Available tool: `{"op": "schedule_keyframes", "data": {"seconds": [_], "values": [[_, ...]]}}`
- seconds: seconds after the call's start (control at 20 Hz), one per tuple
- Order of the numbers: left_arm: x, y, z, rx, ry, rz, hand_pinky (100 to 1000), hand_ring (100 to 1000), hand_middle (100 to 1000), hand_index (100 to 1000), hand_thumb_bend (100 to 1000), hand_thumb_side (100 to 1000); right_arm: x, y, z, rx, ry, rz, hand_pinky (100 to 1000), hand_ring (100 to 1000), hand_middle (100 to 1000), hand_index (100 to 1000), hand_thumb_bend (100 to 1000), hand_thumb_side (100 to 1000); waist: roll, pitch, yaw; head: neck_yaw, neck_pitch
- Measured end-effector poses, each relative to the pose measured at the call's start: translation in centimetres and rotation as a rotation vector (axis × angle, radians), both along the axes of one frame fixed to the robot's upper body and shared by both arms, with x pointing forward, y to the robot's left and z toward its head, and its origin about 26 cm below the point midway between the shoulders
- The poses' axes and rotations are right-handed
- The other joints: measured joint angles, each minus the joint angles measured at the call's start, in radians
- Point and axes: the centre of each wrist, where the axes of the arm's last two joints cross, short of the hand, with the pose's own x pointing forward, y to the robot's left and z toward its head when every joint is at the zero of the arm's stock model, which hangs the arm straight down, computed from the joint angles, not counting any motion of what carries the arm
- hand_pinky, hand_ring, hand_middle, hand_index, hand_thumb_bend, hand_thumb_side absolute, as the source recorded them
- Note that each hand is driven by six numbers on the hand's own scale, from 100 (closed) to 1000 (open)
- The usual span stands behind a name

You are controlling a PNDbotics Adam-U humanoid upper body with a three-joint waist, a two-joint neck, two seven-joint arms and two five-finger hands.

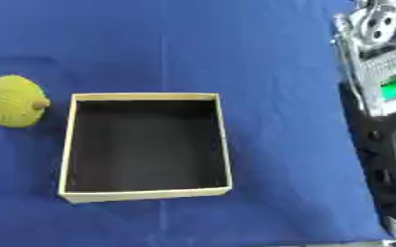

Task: Pick up objects on the table and place them in the box.

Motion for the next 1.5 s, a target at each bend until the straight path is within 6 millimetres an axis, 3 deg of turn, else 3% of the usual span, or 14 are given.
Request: {"op": "schedule_keyframes", "data": {"seconds": [0.4, 0.5, 0.75, 1.05, 1.1, 1.3, 1.35, 1.5], "values": [[0.0, 0.0, 0.0, 0.002, 0.009, -0.005, 837, 839, 816, 851, 462, 148, 0.0, 0.0, 0.0, 0.000, 0.000, 0.000, 740, 668, 653, 770, 378, 731, 0.001, 0.000, 0.001, 0.002, 0.000], [0.0, -0.1, -0.1, 0.007, 0.020, -0.005, 842, 839, 816, 853, 451, 193, 0.0, 0.0, 0.0, 0.000, 0.000, 0.000, 740, 667, 652, 769, 378, 730, 0.001, 0.000, 0.001, 0.005, 0.000], [0.7, -1.4, 0.3, 0.109, 0.113, -0.008, 847, 841, 816, 858, 419, 306, 0.0, 0.1, -0.1, -0.005, 0.004, 0.004, 740, 667, 652, 769, 378, 731, 0.003, 0.000, -0.005, 0.011, 0.000], [1.1, -2.6, 0.5, 0.216, 0.215, 0.001, 847, 841, 816, 858, 419, 306, 0.0, 0.2, -0.1, -0.009, 0.007, 0.006, 740, 667, 652, 769, 378, 731, 0.003, 0.000, -0.008, 0.016, 0.000], [1.1, -2.7, 0.4, 0.220, 0.223, 0.001, 947, 920, 892, 898, 550, 380, 0.0, 0.2, -0.1, -0.009, 0.007, 0.006, 739, 667, 651, 769, 378, 730, 0.004, 0.000, -0.008, 0.016, 0.000], [1.1, -3.0, -0.2, 0.320, 0.306, 0.029, 971, 937, 903, 922, 629, 419, 0.0, 0.5, 0.1, -0.020, 0.008, 0.017, 739, 668, 651, 769, 378, 729, 0.017, 0.002, -0.014, 0.017, 0.000], [1.1, -3.2, -0.2, 0.363, 0.327, 0.041, 975, 939, 900, 922, 684, 442, 0.1, 0.5, 0.1, -0.021, 0.009, 0.019, 739, 668, 651, 769, 378, 729, 0.015, 0.002, -0.014, 0.017, 0.000], [1.5, -3.9, -0.5, 0.473, 0.384, 0.077, 984, 946, 906, 924, 716, 451, 0.1, 0.5, 0.1, -0.024, 0.011, 0.021, 740, 668, 651, 768, 377, 729, 0.009, 0.002, -0.018, 0.021, -0.001]]}}
